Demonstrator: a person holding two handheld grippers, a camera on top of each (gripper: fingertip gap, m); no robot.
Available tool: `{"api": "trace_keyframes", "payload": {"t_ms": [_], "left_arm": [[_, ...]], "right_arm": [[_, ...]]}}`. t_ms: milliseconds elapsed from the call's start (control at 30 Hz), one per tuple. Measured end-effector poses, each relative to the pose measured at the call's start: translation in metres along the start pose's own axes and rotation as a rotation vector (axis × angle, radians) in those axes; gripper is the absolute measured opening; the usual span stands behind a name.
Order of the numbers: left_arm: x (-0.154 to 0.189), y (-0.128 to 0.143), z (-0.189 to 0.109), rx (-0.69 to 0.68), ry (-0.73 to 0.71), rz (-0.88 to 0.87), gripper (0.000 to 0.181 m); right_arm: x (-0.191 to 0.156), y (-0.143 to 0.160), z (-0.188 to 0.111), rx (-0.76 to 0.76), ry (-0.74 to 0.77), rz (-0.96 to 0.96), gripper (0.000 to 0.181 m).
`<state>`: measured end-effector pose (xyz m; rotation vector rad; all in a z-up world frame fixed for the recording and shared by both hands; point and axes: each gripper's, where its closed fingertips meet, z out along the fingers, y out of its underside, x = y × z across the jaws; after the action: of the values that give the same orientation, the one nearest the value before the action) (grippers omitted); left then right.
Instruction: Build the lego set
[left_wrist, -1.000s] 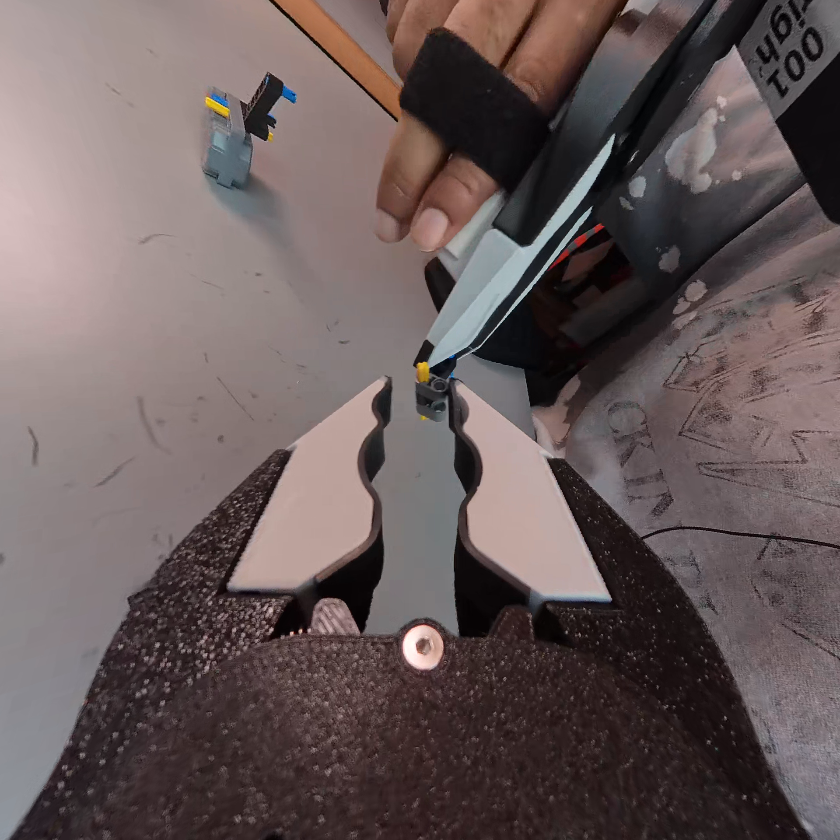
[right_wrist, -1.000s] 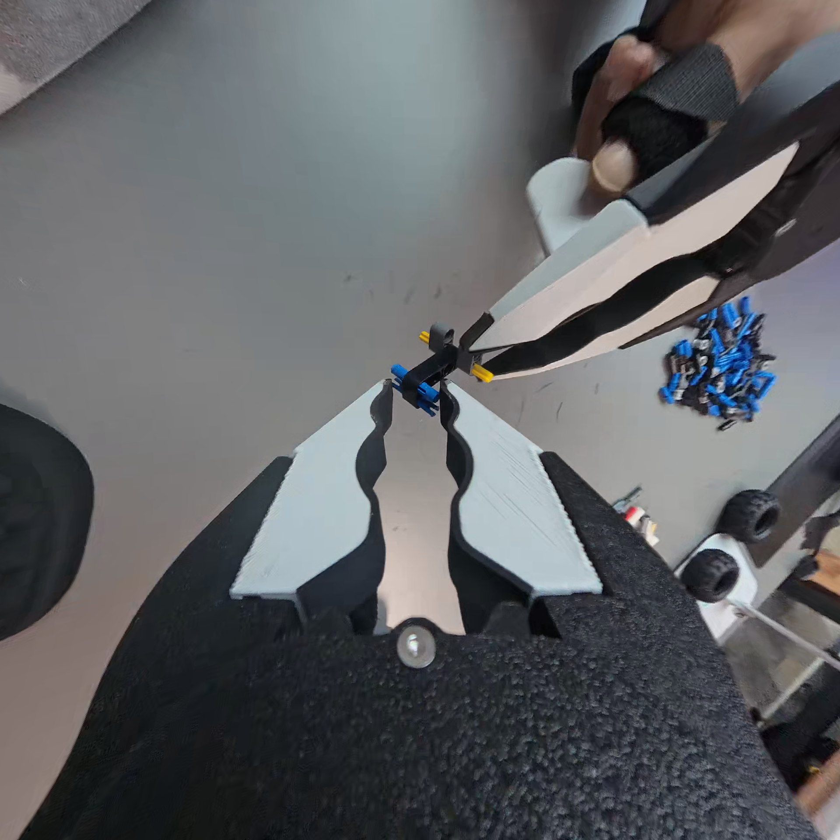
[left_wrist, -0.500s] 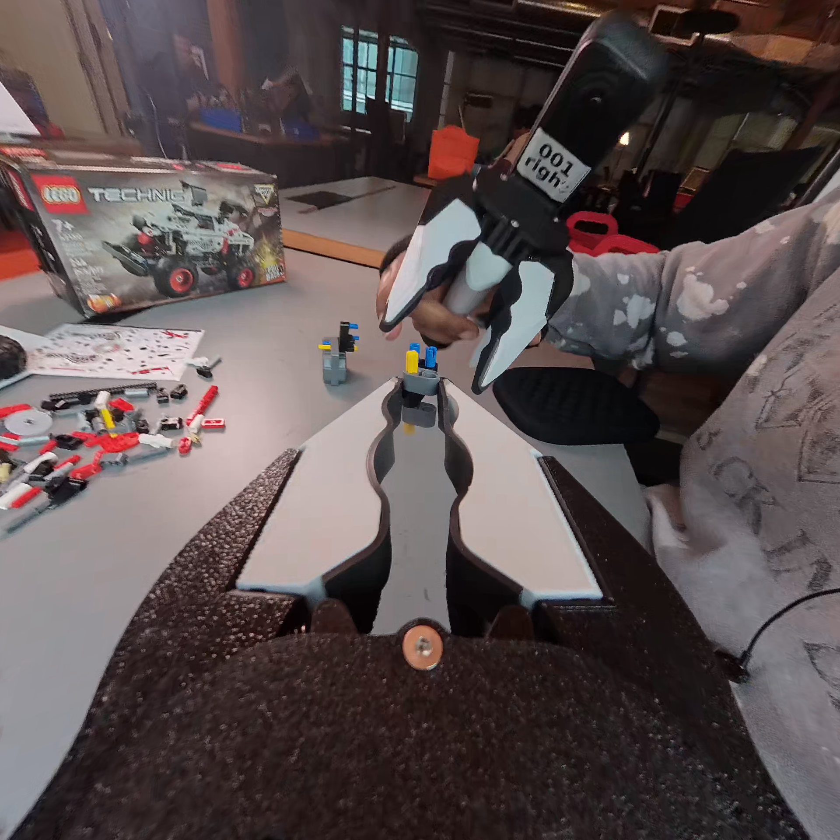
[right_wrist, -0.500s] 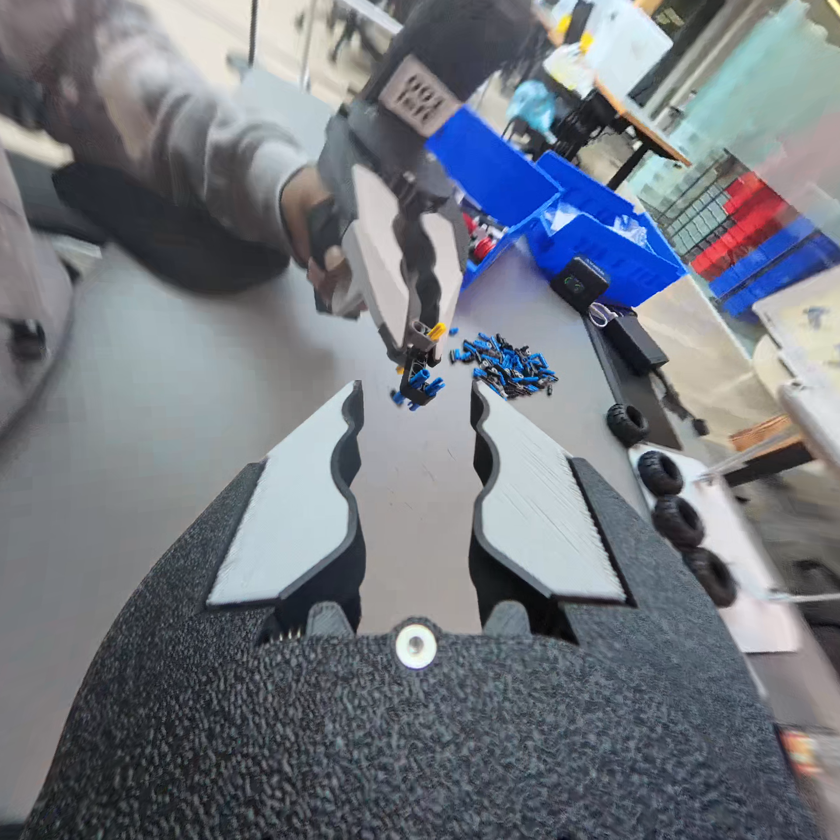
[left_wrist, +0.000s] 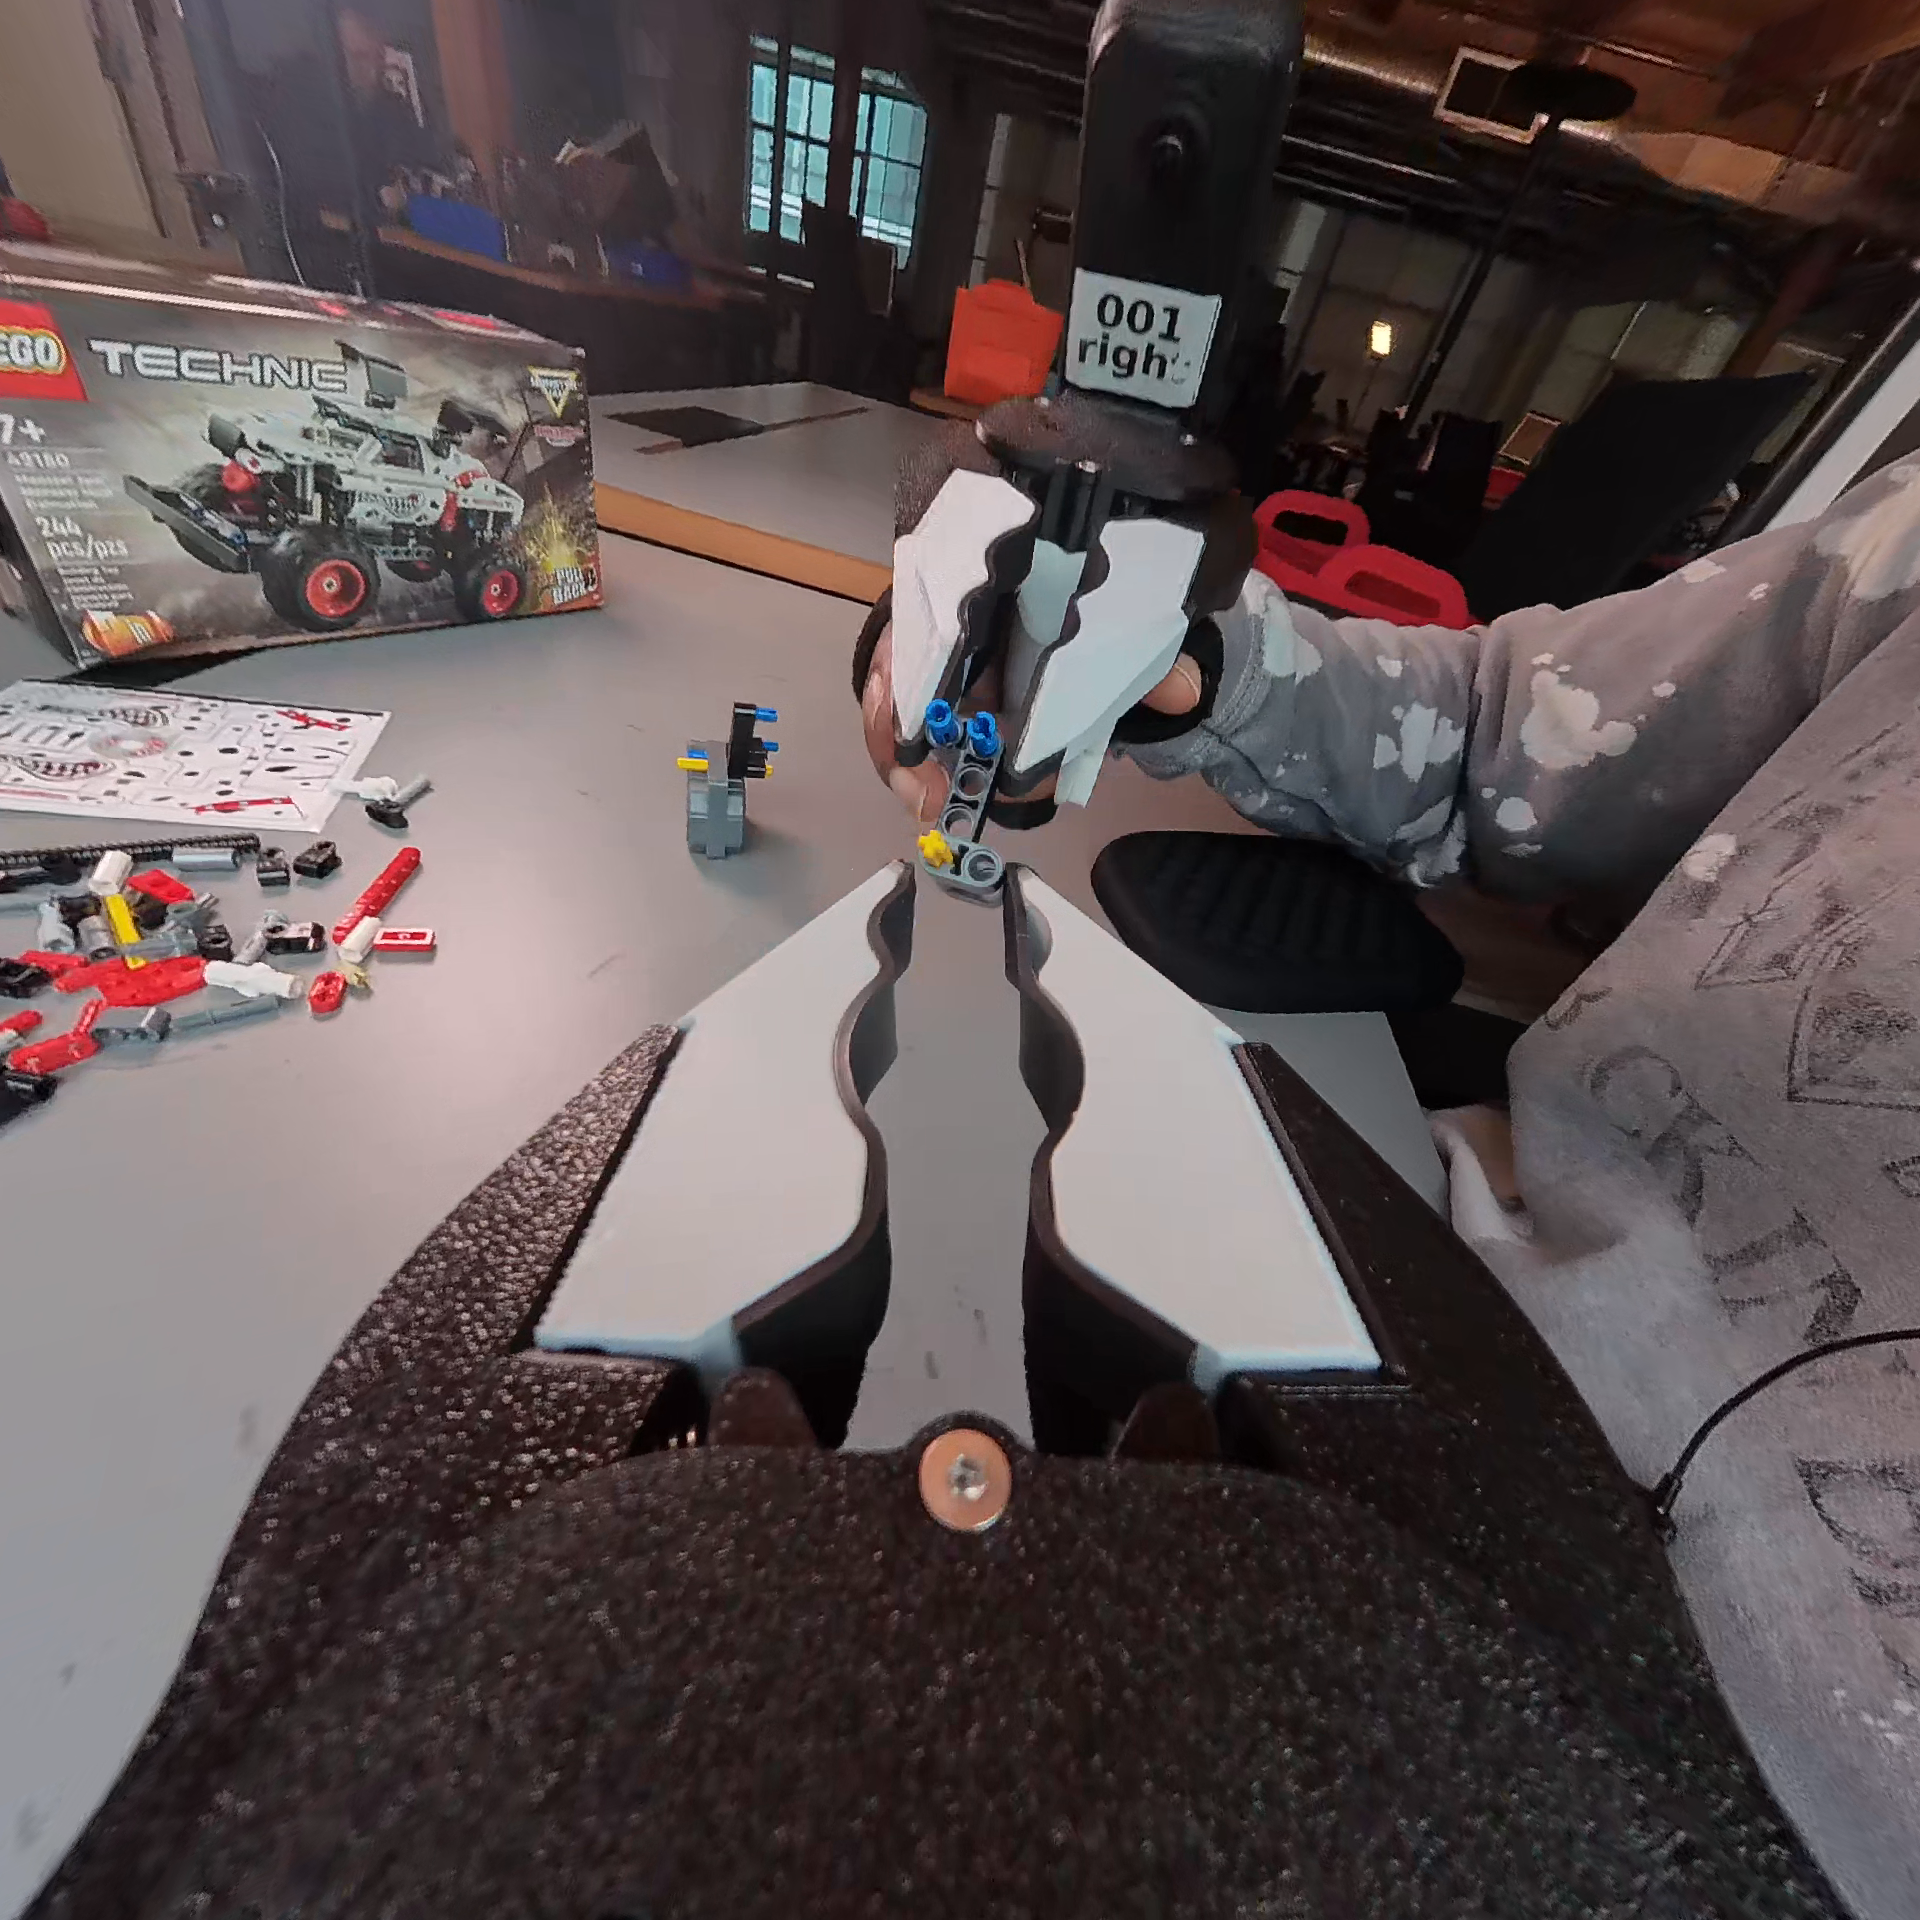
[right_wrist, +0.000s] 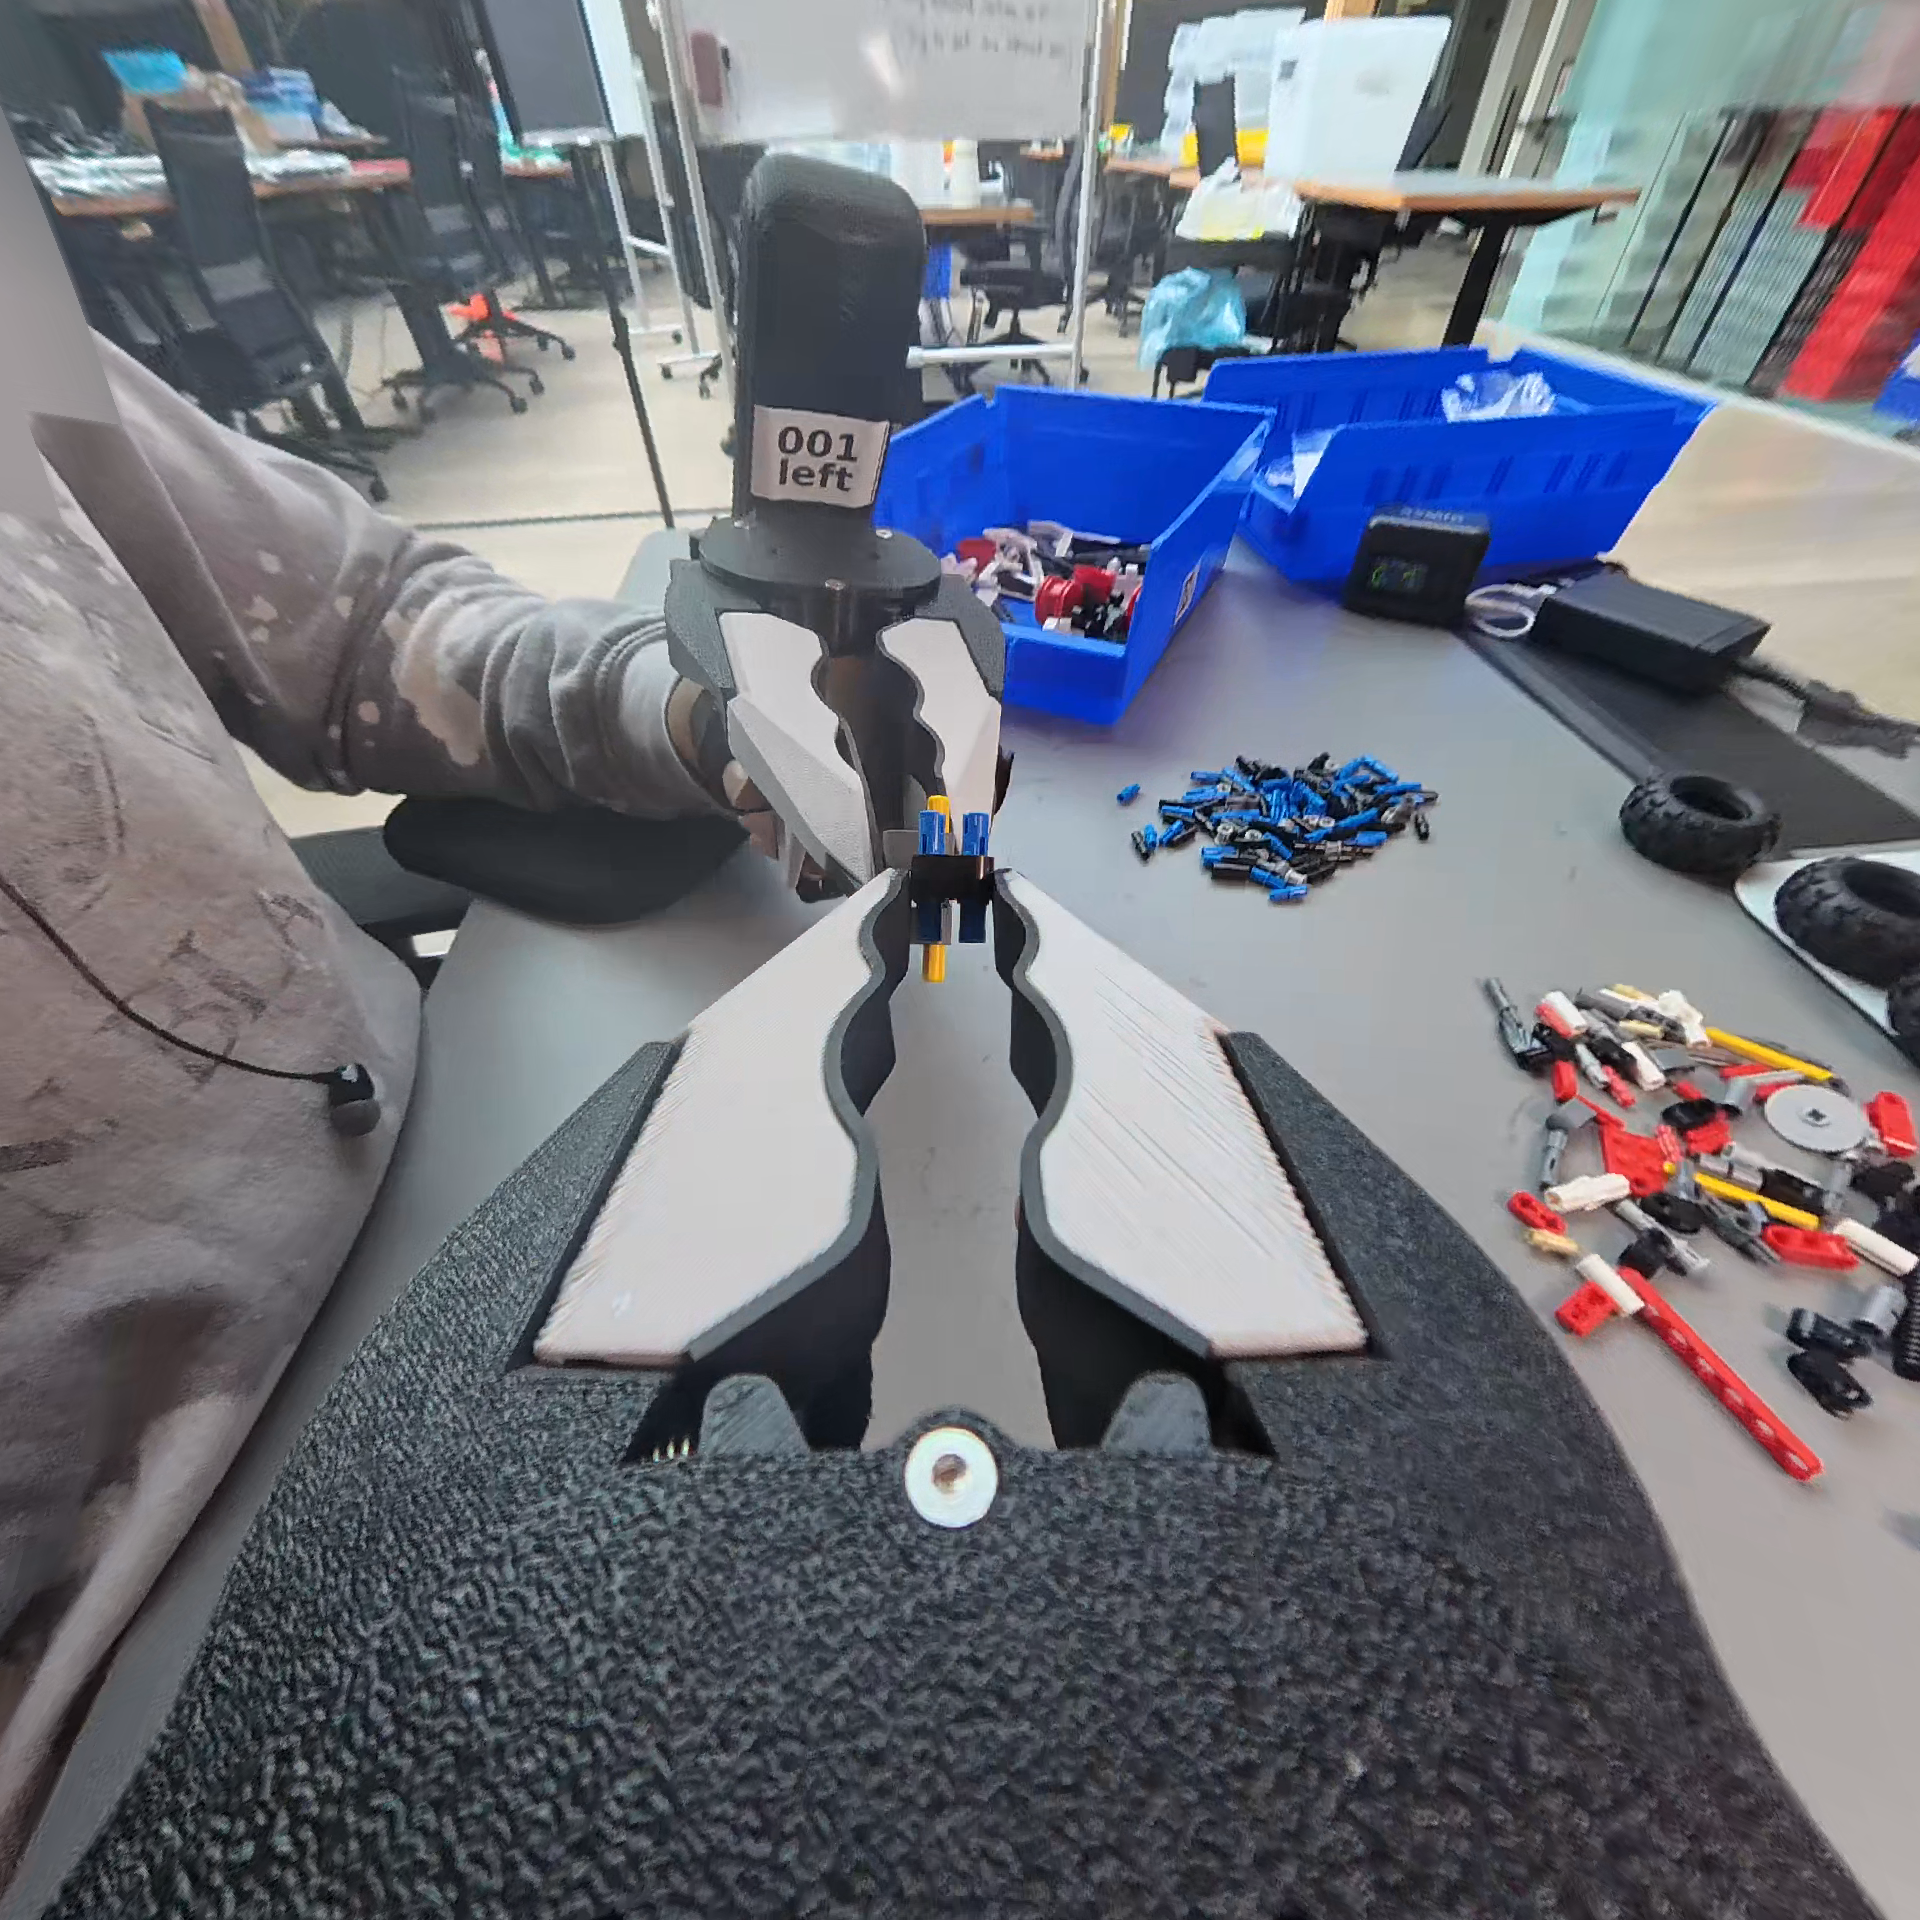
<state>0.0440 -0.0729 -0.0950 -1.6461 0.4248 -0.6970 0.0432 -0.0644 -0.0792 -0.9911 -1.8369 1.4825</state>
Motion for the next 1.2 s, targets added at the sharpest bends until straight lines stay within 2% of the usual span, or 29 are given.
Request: {"api": "trace_keyframes", "payload": {"t_ms": [167,300,433,700,833,967,1100,1200], "left_arm": [[-0.004,0.009,-0.002,-0.072,0.014,-0.034,0.026],[0.004,0.02,0.0,-0.14,0.071,-0.076,0.018],[0.005,0.038,0.006,-0.229,0.069,-0.105,0.018],[0.001,0.047,0.01,-0.226,0.126,-0.476,0.016],[-0.013,0.046,0.01,-0.165,0.086,-0.635,0.015],[-0.027,0.032,0.002,-0.051,0.09,-0.743,0.015],[-0.032,0.017,-0.004,0.052,0.139,-0.803,0.015],[-0.027,0.007,-0.006,0.116,0.207,-0.819,0.015]], "right_arm": [[0.0,0.013,0.004,-0.142,-0.068,0.115,0.016],[-0.006,0.022,0.011,-0.182,-0.12,0.164,0.016],[-0.007,0.029,0.016,-0.204,-0.144,0.217,0.016],[0.005,0.039,0.022,-0.164,-0.134,0.372,0.016],[0.022,0.046,0.025,-0.151,-0.025,0.374,0.017],[0.041,0.032,0.015,-0.071,0.1,0.265,0.024],[0.029,0.031,0.009,-0.079,0.097,0.208,0.027],[0.018,0.025,0.018,0.0,0.106,0.265,0.032]]}}
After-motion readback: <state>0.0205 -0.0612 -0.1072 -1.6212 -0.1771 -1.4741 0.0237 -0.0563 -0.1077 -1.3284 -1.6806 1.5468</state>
